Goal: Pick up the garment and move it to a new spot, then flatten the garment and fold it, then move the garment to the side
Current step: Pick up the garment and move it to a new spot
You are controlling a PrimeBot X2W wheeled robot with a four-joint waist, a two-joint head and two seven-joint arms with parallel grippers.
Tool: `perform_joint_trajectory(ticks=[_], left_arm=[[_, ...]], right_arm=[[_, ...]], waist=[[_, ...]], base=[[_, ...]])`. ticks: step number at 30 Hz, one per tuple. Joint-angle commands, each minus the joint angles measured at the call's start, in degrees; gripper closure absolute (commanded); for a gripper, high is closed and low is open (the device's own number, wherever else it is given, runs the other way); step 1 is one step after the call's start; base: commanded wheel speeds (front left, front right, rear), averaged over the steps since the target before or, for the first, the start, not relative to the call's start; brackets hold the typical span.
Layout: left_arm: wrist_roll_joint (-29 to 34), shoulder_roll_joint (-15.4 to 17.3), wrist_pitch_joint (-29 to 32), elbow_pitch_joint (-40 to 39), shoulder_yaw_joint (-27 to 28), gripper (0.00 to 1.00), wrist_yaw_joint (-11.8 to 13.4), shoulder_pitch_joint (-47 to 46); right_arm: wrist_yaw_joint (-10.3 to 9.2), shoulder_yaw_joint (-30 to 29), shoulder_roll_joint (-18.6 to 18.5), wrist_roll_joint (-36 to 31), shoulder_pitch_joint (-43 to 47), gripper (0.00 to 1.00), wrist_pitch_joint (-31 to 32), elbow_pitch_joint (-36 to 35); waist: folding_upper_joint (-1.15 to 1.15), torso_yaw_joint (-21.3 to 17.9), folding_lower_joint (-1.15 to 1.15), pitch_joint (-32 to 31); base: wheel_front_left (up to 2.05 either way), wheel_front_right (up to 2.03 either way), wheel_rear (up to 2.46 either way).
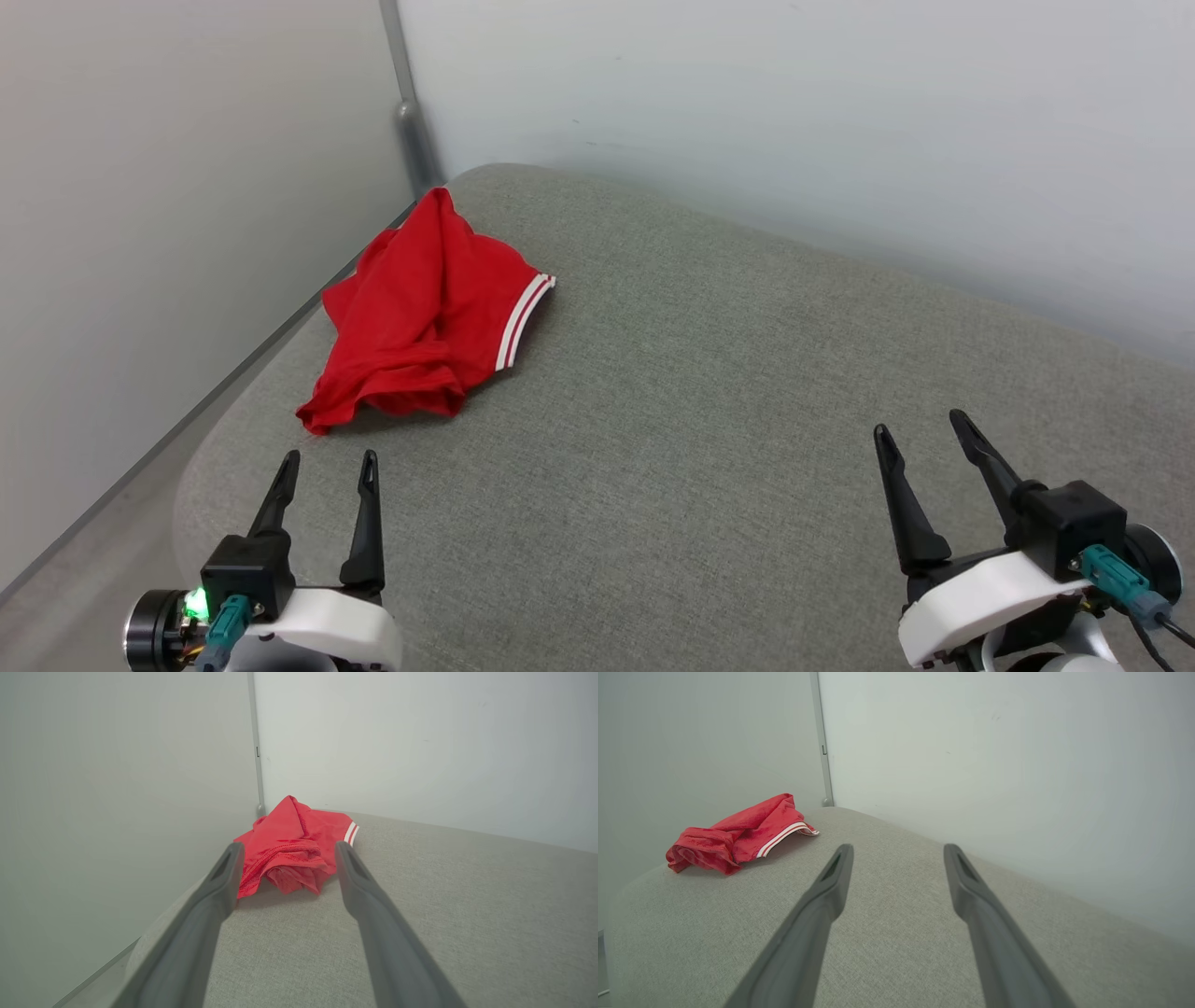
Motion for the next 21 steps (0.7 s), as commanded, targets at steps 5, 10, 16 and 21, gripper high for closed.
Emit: perform_joint_trajectory(ticks=[5, 10, 16, 21], left_arm=[[-0.3, 0.2, -0.2, 1.3, 0.3, 0.0, -0.2, -2.6], [-1.0, 0.9, -0.1, 3.5, 0.7, 0.0, -0.9, -7.9], [-3.3, 3.9, 3.2, 6.9, 2.6, 0.0, -2.5, -18.4], [-6.3, 8.3, 7.1, 11.5, 3.0, 0.0, -5.6, -27.2]], right_arm=[[-0.02, -0.3, 0.0, 0.0, -0.4, 0.0, 0.1, -0.1], [-0.02, -0.2, 0.0, -1.1, -1.6, 0.0, 1.1, -1.8], [-0.03, 0.3, -1.0, -2.1, -4.4, 0.0, 2.7, -3.9], [-0.03, 0.3, -1.3, -2.6, -7.1, 0.0, 3.4, -5.2]], waist=[[0.0, 0.1, 0.0, 0.5], [0.0, -2.1, 0.0, 3.9], [0.0, -6.3, 0.0, 10.2], [0.0, -10.2, 0.0, 15.9]], base=[[0.0, 0.0, 0.0], [0.0, 0.0, 0.0], [0.0, 0.0, 0.0], [0.0, 0.0, 0.0]])
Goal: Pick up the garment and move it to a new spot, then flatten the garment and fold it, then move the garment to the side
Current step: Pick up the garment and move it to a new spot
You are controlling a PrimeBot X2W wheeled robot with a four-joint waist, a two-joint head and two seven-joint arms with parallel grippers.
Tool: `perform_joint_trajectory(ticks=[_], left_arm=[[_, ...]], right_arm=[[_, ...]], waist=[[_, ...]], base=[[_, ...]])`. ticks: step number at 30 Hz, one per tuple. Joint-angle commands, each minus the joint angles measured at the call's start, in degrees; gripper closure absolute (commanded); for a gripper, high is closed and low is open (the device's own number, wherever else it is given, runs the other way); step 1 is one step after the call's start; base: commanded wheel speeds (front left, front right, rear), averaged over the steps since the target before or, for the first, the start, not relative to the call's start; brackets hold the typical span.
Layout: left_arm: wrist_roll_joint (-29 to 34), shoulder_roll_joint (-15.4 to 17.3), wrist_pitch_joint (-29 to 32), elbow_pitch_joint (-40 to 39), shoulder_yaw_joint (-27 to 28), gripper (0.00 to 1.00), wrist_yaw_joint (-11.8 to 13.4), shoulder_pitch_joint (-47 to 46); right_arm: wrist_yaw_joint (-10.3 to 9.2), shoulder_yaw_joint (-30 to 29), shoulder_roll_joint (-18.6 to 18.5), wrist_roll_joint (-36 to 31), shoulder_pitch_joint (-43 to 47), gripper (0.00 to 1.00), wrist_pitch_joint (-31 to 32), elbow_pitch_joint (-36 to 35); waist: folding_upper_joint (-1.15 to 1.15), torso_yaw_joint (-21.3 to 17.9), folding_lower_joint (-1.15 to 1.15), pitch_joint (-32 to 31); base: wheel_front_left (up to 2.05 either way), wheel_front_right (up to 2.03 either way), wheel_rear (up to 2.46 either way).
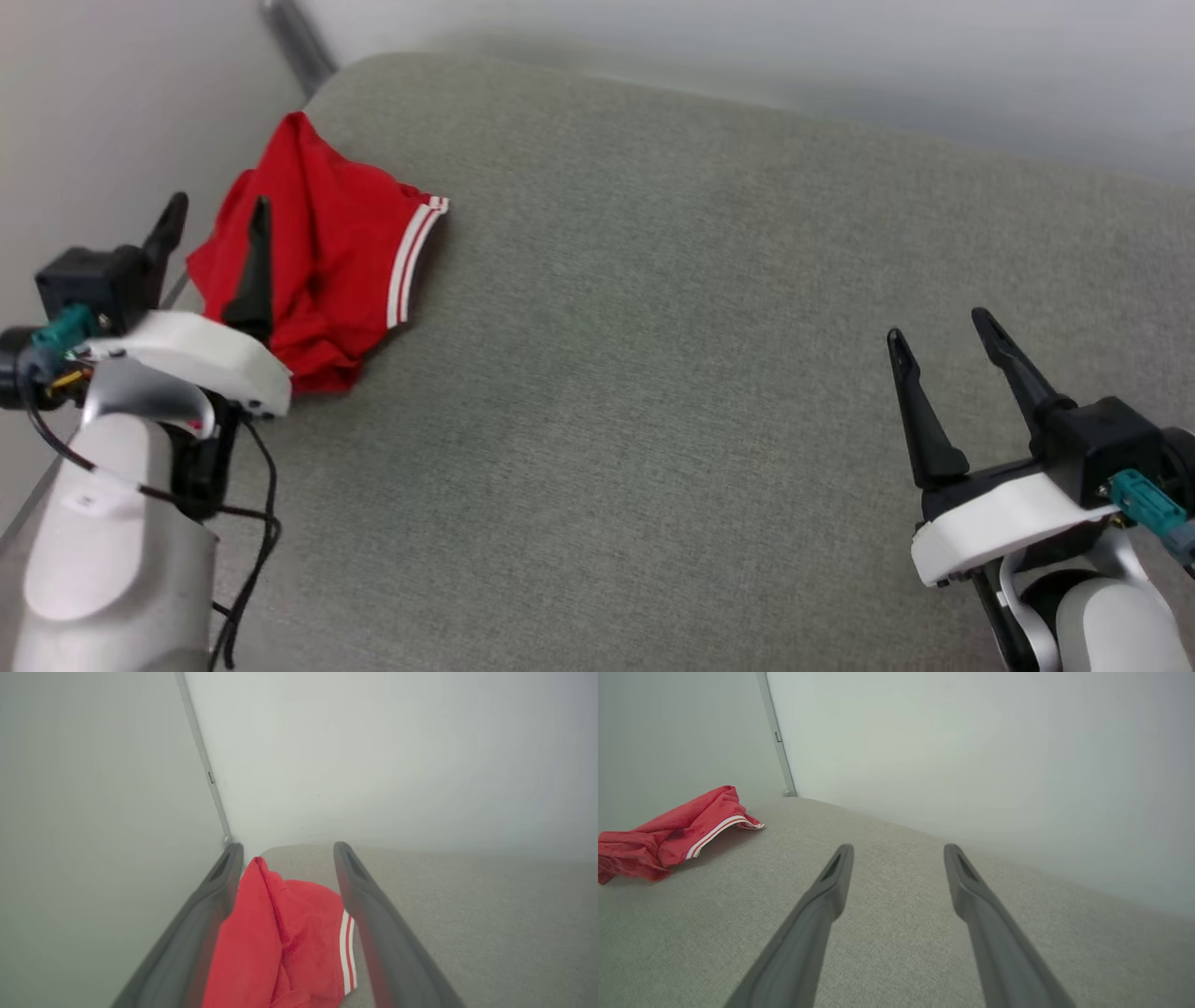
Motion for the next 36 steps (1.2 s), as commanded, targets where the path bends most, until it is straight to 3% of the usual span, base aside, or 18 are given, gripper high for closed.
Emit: perform_joint_trajectory(ticks=[1, 11, 17, 23, 24, 25, 26, 31, 36], left_arm=[[-1.0, 0.8, 0.9, 1.1, 0.1, 0.0, -0.3, -1.2], [-7.7, 11.6, 13.9, 19.9, -1.5, 0.0, -1.7, -13.0], [-14.3, 15.0, 22.2, 28.8, -5.5, 0.0, -1.7, -15.2], [-21.1, 15.8, 30.4, 34.3, -9.1, 0.0, -1.7, -13.7], [-21.9, 15.9, 31.5, 35.0, -9.7, 0.24, -1.7, -13.5], [-22.7, 16.1, 32.1, 35.4, -10.1, 0.67, -1.7, -13.4], [-23.2, 16.2, 32.2, 35.5, -10.6, 1.0, -1.6, -13.3], [-23.9, 17.7, 27.2, 35.7, -11.5, 1.0, -1.7, -14.4], [-22.0, 19.0, 17.6, 36.2, -11.4, 1.0, -1.2, -17.1]], right_arm=[[-0.03, 0.1, -0.2, -0.1, -1.1, 0.0, 0.0, -0.3], [-0.02, 0.0, 0.3, -0.2, -5.9, 0.0, -1.4, 0.2], [-0.02, 0.3, 0.7, 0.3, -7.7, 0.0, -3.0, 1.5], [-0.02, 0.3, 0.9, 0.8, -9.1, 0.0, -4.2, 2.9], [-0.02, 0.4, 0.9, 0.9, -9.3, 0.0, -4.3, 3.1], [-0.02, 0.5, 0.9, 0.9, -9.4, 0.0, -4.4, 3.4], [-0.02, 0.5, 0.9, 1.0, -9.6, 0.0, -4.5, 3.6], [-0.02, -0.1, 1.0, 0.6, -9.4, 0.0, -5.2, 4.5], [-0.02, -0.7, 1.0, 1.1, -7.6, 0.0, -5.7, 5.5]], waist=[[0.0, -4.0, -0.01, 4.6], [0.0, -10.0, -0.01, 13.7], [0.0, -12.3, -0.01, 16.2], [0.0, -13.4, -0.01, 17.6], [0.0, -13.5, -0.01, 17.6], [0.0, -13.6, -0.01, 17.7], [0.0, -13.7, -0.01, 17.7], [0.0, -13.7, -0.01, 15.8], [0.0, -13.0, -0.01, 11.5]], base=[[0.0, 0.0, 0.0], [0.0, 0.0, 0.0], [0.0, 0.0, 0.0], [0.0, 0.0, 0.0], [0.0, 0.0, 0.0], [0.0, 0.0, 0.0], [0.0, 0.0, 0.0], [0.0, 0.0, 0.0], [0.0, 0.0, 0.0]])
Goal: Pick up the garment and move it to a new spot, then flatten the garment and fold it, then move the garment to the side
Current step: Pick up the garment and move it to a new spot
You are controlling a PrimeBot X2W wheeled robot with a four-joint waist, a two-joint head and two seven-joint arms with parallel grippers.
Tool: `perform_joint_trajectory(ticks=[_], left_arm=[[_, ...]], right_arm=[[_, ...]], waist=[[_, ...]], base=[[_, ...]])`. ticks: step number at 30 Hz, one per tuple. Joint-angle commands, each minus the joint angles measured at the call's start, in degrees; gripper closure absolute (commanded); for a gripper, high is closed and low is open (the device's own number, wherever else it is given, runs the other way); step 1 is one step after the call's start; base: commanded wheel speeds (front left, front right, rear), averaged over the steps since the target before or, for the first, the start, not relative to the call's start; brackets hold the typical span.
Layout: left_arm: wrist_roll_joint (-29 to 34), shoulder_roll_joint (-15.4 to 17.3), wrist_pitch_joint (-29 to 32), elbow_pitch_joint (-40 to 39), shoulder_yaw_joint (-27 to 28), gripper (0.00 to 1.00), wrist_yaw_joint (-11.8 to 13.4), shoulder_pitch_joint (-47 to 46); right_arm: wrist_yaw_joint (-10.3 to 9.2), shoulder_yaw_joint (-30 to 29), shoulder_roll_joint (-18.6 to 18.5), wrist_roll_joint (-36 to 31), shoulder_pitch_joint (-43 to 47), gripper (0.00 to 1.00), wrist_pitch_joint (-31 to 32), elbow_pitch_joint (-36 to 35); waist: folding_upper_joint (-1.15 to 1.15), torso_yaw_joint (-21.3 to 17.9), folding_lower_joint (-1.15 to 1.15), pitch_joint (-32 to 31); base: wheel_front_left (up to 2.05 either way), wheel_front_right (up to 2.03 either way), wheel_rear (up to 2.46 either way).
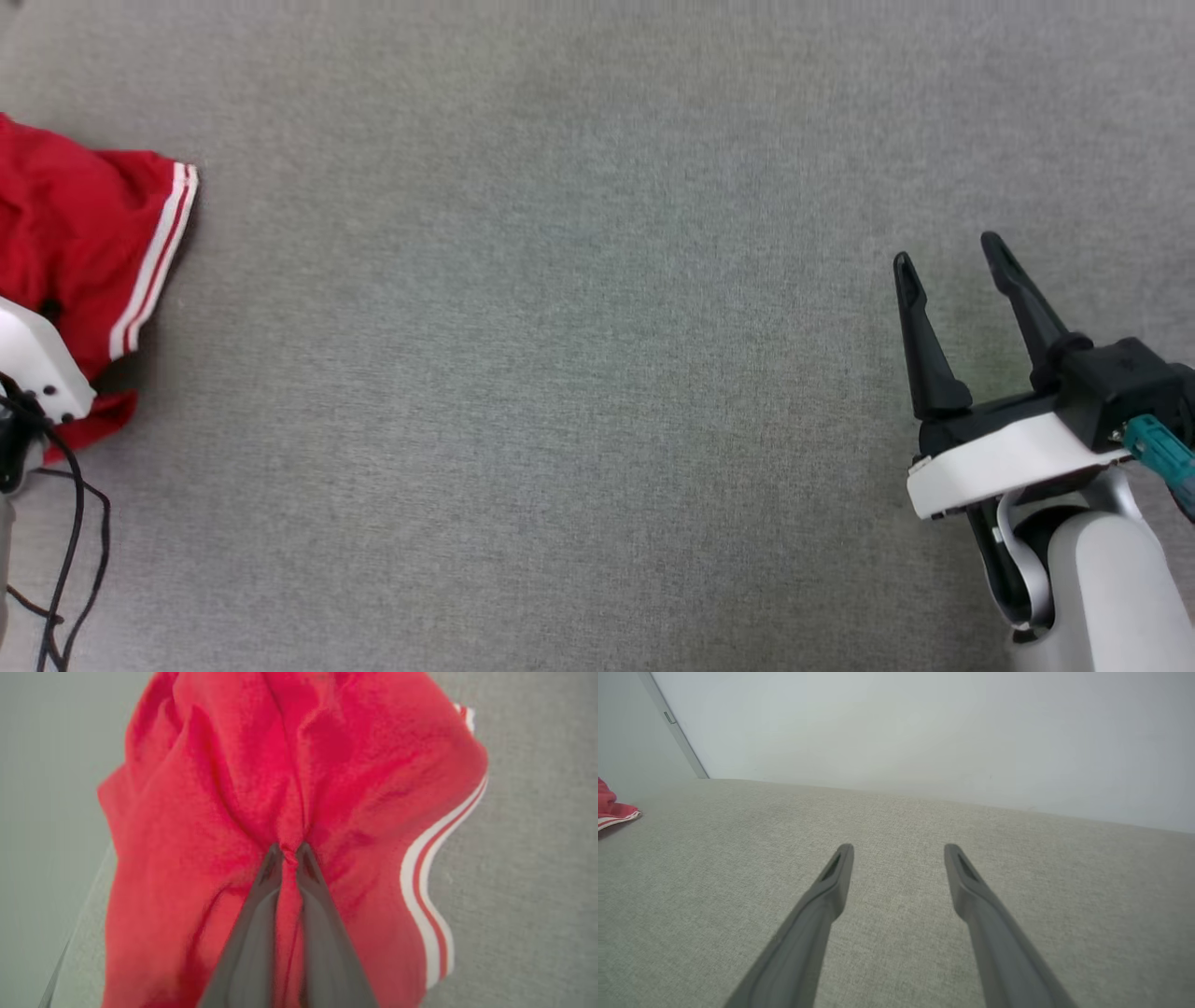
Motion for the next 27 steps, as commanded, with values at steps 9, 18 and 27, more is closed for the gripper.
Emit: perform_joint_trajectory(ticks=[9, 18, 27], left_arm=[[3.8, 0.0, -19.1, -1.0, -0.5, 1.0, 2.9, -2.3], [5.9, -4.4, -25.4, -9.5, -0.3, 1.0, 5.0, 1.2], [8.3, -12.0, -25.5, -28.3, -2.1, 1.0, 6.5, 8.1]], right_arm=[[-0.02, -0.7, 0.1, 2.5, 4.5, 0.0, -1.1, 1.7], [-0.02, -2.2, 0.1, 4.5, 10.2, 0.0, -0.5, 1.4], [-0.02, -2.7, 0.1, 4.6, 13.3, 0.0, 1.6, -1.4]], waist=[[0.0, 1.3, -0.01, -12.0], [0.0, -0.2, -0.01, -20.9], [0.0, -4.8, -0.01, -23.7]], base=[[0.0, 0.0, 0.0], [0.0, 0.0, 0.0], [0.0, 0.0, 0.0]])
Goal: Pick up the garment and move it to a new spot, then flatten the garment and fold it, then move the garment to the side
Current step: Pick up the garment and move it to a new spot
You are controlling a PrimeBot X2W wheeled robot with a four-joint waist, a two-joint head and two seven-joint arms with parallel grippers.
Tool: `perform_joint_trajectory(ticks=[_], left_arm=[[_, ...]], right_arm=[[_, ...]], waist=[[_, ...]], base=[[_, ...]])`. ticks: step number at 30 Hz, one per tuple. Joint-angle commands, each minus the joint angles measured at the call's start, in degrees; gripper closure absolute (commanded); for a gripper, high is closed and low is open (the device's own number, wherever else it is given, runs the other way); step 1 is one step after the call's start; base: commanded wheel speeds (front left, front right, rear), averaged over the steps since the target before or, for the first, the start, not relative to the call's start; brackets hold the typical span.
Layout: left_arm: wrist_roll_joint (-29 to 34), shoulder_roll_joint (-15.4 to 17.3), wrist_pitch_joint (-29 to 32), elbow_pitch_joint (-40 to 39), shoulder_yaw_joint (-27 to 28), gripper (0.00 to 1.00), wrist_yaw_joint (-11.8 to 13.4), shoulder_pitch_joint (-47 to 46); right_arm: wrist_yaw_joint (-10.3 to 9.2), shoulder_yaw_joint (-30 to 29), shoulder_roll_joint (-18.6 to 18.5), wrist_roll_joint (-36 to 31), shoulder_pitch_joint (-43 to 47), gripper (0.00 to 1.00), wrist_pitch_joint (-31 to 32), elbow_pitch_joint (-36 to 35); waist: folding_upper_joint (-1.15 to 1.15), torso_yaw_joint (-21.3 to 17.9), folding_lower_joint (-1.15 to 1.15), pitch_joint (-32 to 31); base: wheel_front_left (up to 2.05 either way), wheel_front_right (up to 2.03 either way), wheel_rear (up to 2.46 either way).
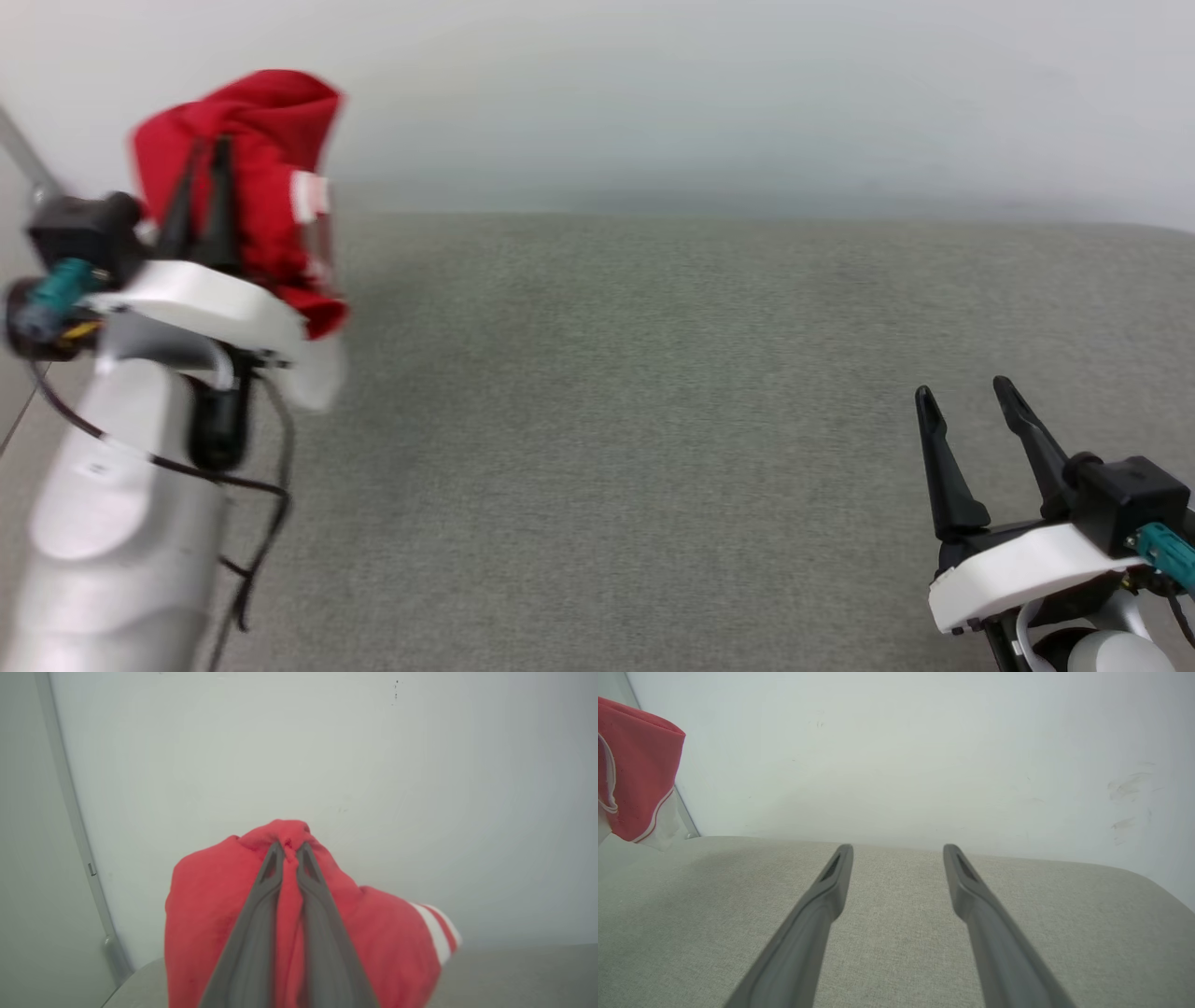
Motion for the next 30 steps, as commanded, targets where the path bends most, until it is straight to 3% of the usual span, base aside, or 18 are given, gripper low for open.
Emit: perform_joint_trajectory(ticks=[1, 8, 14, 25, 27, 28, 29, 30], left_arm=[[0.2, -1.6, -0.3, -2.8, -1.0, 1.0, 0.0, 1.8], [-0.1, -8.0, 1.8, -13.5, -7.3, 1.0, -1.1, 6.2], [0.8, -11.8, 4.7, -16.0, -15.5, 1.0, -3.6, 9.9], [3.6, -11.7, 8.2, -13.3, -32.3, 1.0, -6.7, 15.4], [3.0, -11.7, 7.7, -12.9, -33.7, 0.56, -6.8, 15.3], [2.7, -11.8, 7.6, -12.9, -34.2, 0.11, -6.8, 15.3], [2.6, -11.8, 7.1, -13.2, -34.6, 0.0, -6.8, 14.9], [2.5, -11.9, 6.4, -13.5, -34.7, 0.0, -6.8, 14.5]], right_arm=[[-0.02, 0.1, 0.1, 0.3, 0.8, 0.0, 0.4, -0.5], [-0.02, 0.0, 0.1, 0.5, 0.5, 0.0, 1.1, -2.0], [-0.02, -0.1, 0.1, 1.0, -1.1, 0.0, 0.6, -2.5], [-0.02, 0.0, 0.1, 1.5, -3.8, 0.0, -1.0, -0.7], [-0.02, -0.1, 0.1, 1.5, -4.2, 0.0, -1.3, -0.1], [-0.02, -0.1, 0.1, 1.6, -4.3, 0.0, -1.4, 0.2], [-0.02, 0.1, 0.1, 1.6, -4.5, 0.0, -1.4, 0.5], [-0.02, 0.1, 0.1, 1.4, -4.6, 0.0, -1.4, 0.7]], waist=[[0.0, -2.1, 0.01, -0.7], [0.0, -6.5, 0.01, 1.6], [0.0, -8.8, 0.01, 6.1], [0.0, -8.4, 0.01, 10.9], [0.0, -7.8, 0.01, 10.7], [0.0, -7.5, 0.01, 10.4], [0.0, -7.2, 0.01, 10.1], [0.0, -6.9, 0.01, 9.7]], base=[[0.0, 0.0, 0.0], [0.0, 0.0, 0.0], [0.0, 0.0, 0.0], [0.0, 0.0, 0.0], [0.0, 0.0, 0.0], [0.0, 0.0, 0.0], [0.0, 0.0, 0.0], [0.0, 0.0, 0.0]])
